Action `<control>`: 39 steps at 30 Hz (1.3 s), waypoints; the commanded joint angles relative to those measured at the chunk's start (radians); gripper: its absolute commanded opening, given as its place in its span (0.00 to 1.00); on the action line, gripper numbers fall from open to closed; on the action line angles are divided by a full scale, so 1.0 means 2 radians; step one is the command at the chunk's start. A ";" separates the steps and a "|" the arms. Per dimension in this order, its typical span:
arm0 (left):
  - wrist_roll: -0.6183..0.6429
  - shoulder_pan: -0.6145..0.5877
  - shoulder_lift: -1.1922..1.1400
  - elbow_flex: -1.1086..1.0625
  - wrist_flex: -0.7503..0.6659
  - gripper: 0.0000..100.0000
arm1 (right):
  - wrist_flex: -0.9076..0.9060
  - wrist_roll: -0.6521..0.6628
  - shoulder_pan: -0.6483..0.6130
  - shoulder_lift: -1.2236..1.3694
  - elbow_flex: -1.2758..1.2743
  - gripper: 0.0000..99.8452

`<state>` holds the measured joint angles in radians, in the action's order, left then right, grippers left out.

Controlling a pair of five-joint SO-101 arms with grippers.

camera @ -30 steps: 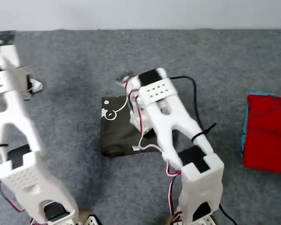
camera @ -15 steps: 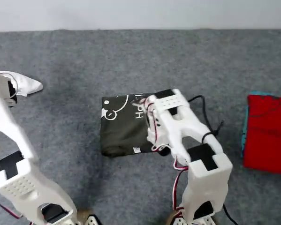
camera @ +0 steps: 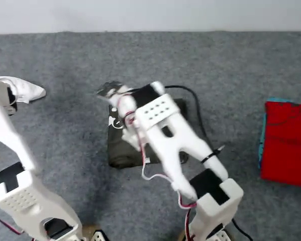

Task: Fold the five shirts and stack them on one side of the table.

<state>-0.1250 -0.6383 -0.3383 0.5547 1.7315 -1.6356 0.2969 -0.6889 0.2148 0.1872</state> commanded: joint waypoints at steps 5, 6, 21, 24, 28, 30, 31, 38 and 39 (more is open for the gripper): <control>-0.027 -0.041 0.060 0.004 0.013 0.03 | 0.040 -0.005 -0.046 0.091 0.025 0.01; -0.030 -0.044 0.062 0.004 0.013 0.03 | 0.040 -0.005 -0.049 0.108 0.025 0.01; -0.030 -0.061 0.097 0.003 0.013 0.03 | -0.052 -0.025 -0.054 0.066 0.127 0.01; -0.030 -0.061 0.123 -0.005 0.013 0.03 | -0.079 -0.031 -0.047 0.056 0.125 0.01; -0.030 -0.061 0.163 -0.067 0.013 0.03 | -0.080 -0.077 -0.020 0.030 0.106 0.01; -0.031 -0.061 0.196 -0.109 0.013 0.03 | -0.080 -0.081 -0.009 0.010 0.082 0.01; -0.036 -0.063 0.213 -0.129 0.013 0.03 | -0.080 -0.084 -0.004 0.000 0.067 0.01; -0.059 -0.064 0.341 -0.247 0.002 0.03 | -0.078 -0.110 0.066 -0.102 -0.028 0.01; -0.059 -0.064 0.358 -0.262 -0.004 0.03 | -0.077 -0.110 0.079 -0.111 -0.035 0.01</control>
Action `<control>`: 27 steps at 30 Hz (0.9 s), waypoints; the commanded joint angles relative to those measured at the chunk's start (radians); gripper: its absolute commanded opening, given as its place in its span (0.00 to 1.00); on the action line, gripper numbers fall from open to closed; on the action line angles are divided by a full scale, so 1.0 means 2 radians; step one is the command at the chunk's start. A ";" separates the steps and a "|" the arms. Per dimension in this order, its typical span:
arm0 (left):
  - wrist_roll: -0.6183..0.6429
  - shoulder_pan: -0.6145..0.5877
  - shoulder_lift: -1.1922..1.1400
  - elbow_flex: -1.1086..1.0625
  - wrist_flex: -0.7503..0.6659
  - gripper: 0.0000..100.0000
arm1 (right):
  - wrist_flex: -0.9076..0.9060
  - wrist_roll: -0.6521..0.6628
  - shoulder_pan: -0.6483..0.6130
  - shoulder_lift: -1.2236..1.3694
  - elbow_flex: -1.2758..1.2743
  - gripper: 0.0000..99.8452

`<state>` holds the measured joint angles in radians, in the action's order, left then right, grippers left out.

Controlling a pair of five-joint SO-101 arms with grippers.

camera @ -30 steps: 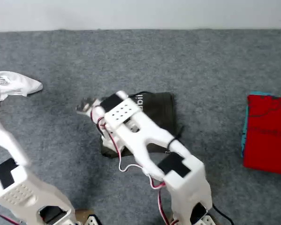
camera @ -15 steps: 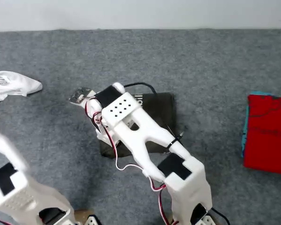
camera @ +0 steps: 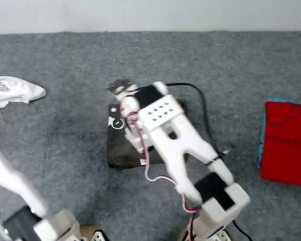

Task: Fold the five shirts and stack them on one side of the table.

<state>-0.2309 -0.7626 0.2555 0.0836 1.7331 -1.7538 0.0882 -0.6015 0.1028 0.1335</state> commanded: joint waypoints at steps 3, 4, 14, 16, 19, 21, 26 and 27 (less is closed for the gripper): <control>-0.006 -0.002 0.099 -0.069 -0.015 0.03 | 0.020 -0.006 0.068 -0.073 -0.044 0.01; -0.006 -0.002 0.109 -0.082 -0.016 0.03 | 0.039 -0.006 0.077 -0.076 -0.056 0.01; -0.036 -0.002 0.159 -0.142 -0.016 0.03 | 0.209 -0.043 0.096 -0.074 -0.183 0.19; -0.048 -0.002 0.159 -0.142 -0.021 0.03 | 0.215 -0.063 0.099 -0.074 -0.187 0.28; -0.055 -0.002 0.159 -0.142 -0.032 0.03 | 0.221 -0.088 0.099 -0.074 -0.188 0.32; -0.054 -0.002 0.159 -0.142 -0.036 0.03 | 0.227 -0.094 0.099 -0.073 -0.188 0.32; -0.052 0.000 0.157 -0.142 -0.036 0.03 | 0.258 -0.098 0.125 -0.065 -0.192 0.32; -0.052 0.001 0.157 -0.142 -0.036 0.03 | 0.270 -0.098 0.131 -0.056 -0.194 0.32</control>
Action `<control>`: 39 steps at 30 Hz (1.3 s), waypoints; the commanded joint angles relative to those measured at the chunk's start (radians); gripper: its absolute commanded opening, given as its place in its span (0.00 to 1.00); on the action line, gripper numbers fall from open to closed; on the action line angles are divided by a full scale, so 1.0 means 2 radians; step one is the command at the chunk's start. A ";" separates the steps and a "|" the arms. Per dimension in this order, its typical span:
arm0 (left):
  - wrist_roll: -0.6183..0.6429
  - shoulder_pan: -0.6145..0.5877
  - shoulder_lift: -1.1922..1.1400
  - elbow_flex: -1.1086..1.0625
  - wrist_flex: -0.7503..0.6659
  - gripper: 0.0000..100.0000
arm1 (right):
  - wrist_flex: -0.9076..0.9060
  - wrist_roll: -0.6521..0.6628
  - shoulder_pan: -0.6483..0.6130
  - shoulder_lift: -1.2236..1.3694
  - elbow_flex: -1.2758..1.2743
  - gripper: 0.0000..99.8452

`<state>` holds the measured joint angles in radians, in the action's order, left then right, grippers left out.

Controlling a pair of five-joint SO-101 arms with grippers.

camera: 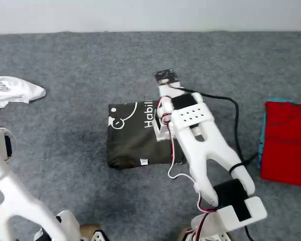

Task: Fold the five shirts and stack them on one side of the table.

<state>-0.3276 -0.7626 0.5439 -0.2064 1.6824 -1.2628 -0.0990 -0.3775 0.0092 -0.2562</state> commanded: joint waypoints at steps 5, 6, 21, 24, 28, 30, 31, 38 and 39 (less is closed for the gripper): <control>-0.004 -0.001 0.013 0.003 -0.010 0.03 | 0.073 -0.005 0.030 0.071 0.002 0.32; -0.004 -0.001 0.013 0.003 -0.008 0.03 | 0.085 -0.005 0.030 0.087 0.002 0.32; -0.003 -0.002 0.018 -0.026 -0.008 0.03 | 0.088 -0.014 -0.002 0.157 0.025 0.02; -0.003 -0.002 0.018 -0.026 -0.008 0.03 | 0.079 0.011 -0.002 0.152 0.025 0.01; -0.005 -0.002 0.018 -0.024 -0.008 0.03 | 0.059 0.041 0.009 0.152 0.041 0.01; -0.006 -0.002 0.018 -0.023 -0.009 0.03 | 0.049 0.076 0.026 0.152 0.053 0.01; -0.006 -0.002 0.018 -0.023 -0.009 0.03 | 0.041 0.100 0.037 0.152 0.062 0.01; -0.006 -0.002 0.018 -0.023 -0.008 0.03 | 0.028 0.336 0.137 0.163 0.160 0.01; -0.006 -0.002 0.018 -0.023 -0.008 0.03 | 0.028 0.374 0.143 0.171 0.179 0.01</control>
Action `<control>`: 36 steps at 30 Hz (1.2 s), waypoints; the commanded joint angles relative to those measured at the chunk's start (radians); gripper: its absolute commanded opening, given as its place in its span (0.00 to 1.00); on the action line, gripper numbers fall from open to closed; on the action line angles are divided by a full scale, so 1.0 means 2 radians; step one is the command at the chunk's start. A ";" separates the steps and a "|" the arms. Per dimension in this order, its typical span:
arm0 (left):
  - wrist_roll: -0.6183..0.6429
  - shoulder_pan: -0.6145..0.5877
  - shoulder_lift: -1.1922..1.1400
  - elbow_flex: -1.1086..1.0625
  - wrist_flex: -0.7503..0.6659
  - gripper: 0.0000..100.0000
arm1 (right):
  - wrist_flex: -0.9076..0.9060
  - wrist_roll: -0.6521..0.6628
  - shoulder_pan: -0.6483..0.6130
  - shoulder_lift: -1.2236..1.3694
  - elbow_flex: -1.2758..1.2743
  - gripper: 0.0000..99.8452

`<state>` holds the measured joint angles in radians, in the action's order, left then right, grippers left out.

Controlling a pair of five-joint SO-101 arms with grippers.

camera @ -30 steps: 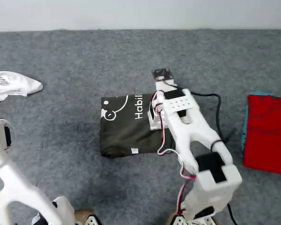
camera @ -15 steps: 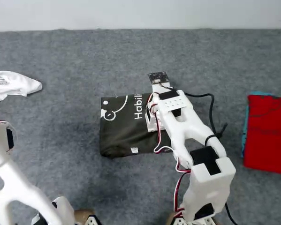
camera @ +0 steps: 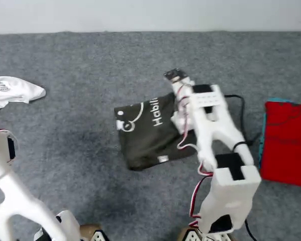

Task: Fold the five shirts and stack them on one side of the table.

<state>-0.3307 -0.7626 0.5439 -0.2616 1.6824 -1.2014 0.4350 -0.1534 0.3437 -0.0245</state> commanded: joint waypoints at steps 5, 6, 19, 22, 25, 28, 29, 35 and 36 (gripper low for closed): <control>-0.005 -0.002 0.018 0.004 -0.008 0.03 | -0.007 0.257 0.030 0.059 0.155 0.01; -0.005 -0.002 0.018 0.004 -0.008 0.03 | -0.005 0.278 0.026 0.070 0.172 0.01; -0.005 -0.002 0.018 0.003 -0.008 0.03 | -0.038 0.368 0.016 0.175 0.356 0.03; -0.006 -0.003 0.018 0.003 -0.008 0.03 | -0.109 0.363 0.016 0.175 0.387 0.20; -0.031 -0.015 0.018 0.003 -0.008 0.03 | -0.142 0.248 0.016 0.175 0.432 0.27; -0.051 -0.029 0.018 0.003 -0.008 0.03 | -0.164 0.138 0.014 0.175 0.479 0.27; -0.054 -0.035 0.018 0.004 -0.008 0.03 | -0.174 0.107 0.013 0.175 0.493 0.27; -0.068 -0.058 0.018 0.004 -0.008 0.03 | -0.278 -0.131 -0.010 0.178 0.567 0.27; -0.068 -0.058 0.018 0.004 -0.008 0.03 | -0.295 -0.168 -0.017 0.179 0.569 0.27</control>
<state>-0.4549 -0.8684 0.5439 -0.2616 1.6824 -1.6955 0.3368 -0.1504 0.7119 1.0403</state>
